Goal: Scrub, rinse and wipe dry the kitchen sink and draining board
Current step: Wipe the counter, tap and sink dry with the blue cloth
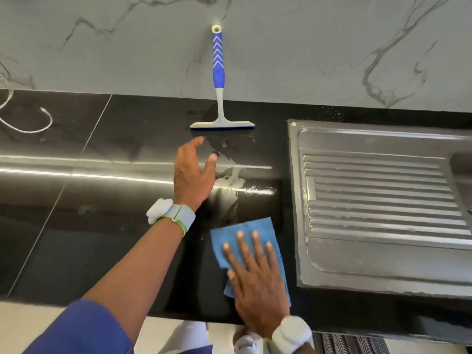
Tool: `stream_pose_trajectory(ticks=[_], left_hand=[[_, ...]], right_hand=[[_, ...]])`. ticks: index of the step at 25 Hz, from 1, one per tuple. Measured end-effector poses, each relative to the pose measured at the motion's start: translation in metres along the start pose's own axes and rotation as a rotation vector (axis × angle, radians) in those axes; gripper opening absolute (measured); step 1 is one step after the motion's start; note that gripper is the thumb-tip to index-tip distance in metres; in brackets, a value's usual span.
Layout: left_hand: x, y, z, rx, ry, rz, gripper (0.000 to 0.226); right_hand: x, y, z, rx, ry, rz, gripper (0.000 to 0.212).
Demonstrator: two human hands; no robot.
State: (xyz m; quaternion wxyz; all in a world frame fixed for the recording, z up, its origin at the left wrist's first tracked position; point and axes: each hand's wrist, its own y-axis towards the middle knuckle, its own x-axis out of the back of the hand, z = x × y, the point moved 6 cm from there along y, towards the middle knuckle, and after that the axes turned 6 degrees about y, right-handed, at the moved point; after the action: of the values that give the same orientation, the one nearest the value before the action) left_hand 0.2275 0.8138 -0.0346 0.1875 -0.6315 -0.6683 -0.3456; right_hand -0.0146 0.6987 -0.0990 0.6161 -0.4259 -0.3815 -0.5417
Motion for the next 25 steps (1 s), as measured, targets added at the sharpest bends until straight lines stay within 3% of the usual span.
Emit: stream_pose_trajectory(ticks=[5, 7, 10, 12, 14, 16, 21, 25], left_hand=[[-0.017, 0.112, -0.027, 0.063, -0.152, 0.015, 0.084], [-0.032, 0.162, -0.029, 0.103, -0.134, 0.113, 0.085], [-0.050, 0.200, -0.034, 0.089, -0.192, 0.319, 0.052], [-0.052, 0.209, -0.035, 0.055, -0.336, 0.435, 0.031], [-0.041, 0.214, -0.038, -0.015, -0.435, 0.444, 0.022], [-0.022, 0.218, -0.040, -0.027, -0.535, 0.429, 0.017], [0.010, 0.245, -0.022, -0.103, -0.559, 0.400, 0.020], [0.017, 0.263, -0.005, -0.120, -0.552, 0.357, 0.017]], right_hand=[[0.000, 0.080, 0.045, 0.237, -0.063, 0.072, 0.054], [0.002, 0.142, 0.051, 0.218, -0.044, 0.060, 0.056], [0.010, 0.193, 0.034, 0.135, -0.095, 0.028, 0.058], [0.015, 0.196, 0.009, -0.054, -0.082, -0.043, 0.059], [0.020, 0.179, -0.007, -0.306, -0.074, -0.147, 0.060], [0.019, 0.165, -0.001, -0.398, -0.083, -0.173, 0.059], [0.012, 0.250, 0.044, 0.143, -0.163, -0.007, 0.056], [0.004, 0.344, 0.069, 0.270, -0.163, 0.028, 0.056]])
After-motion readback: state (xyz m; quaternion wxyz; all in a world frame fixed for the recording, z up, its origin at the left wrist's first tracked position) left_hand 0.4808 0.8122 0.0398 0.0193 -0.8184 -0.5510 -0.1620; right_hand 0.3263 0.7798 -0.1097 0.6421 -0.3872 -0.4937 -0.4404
